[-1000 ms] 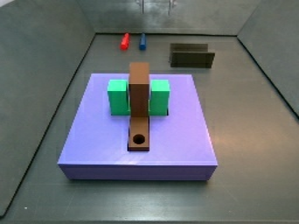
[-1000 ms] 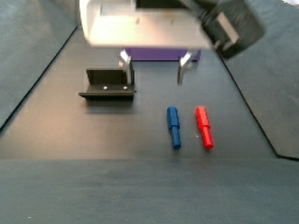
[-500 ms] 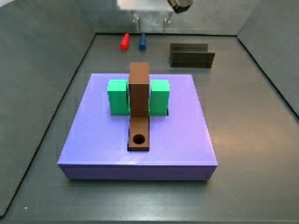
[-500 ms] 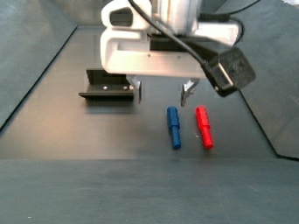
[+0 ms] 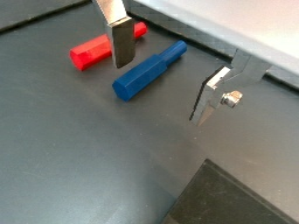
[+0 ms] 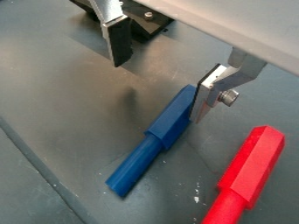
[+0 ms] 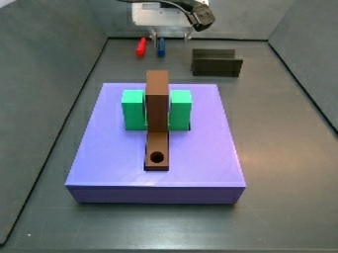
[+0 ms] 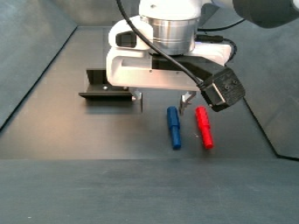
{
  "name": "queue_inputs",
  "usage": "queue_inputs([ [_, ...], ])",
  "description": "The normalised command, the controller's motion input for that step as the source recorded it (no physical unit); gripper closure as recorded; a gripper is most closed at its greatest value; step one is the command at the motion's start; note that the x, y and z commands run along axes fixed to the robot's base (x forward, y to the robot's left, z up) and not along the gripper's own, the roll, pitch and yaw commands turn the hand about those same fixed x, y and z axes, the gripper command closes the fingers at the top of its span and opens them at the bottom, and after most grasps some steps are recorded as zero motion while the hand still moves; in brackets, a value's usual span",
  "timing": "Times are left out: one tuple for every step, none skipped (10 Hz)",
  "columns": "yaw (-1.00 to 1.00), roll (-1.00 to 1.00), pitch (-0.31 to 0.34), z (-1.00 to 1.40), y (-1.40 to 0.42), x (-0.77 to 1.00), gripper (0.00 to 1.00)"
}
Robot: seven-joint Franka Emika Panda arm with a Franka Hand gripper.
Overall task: Pick up the blue object. Move up. Place the blue object on the fixture. Regrasp the blue object. Move to above the board. Insert the blue object.
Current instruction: Pick up the blue object.
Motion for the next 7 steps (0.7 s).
queue_inputs([
  [0.0, -0.23, -0.09, -0.1, 0.0, 0.0, 0.0],
  [0.0, -0.28, -0.107, -0.07, 0.0, 0.0, 0.0],
  [0.0, -0.27, -0.149, -0.13, 0.0, 0.0, 0.0],
  [0.0, -0.24, -0.133, -0.13, 0.0, 0.0, 0.0],
  [0.0, -0.22, -0.117, -0.1, 0.0, -0.06, 0.0],
  [0.0, -0.2, -0.133, -0.14, 0.0, -0.09, 0.0],
  [0.0, -0.21, -0.13, -0.14, 0.0, -0.07, 0.0],
])
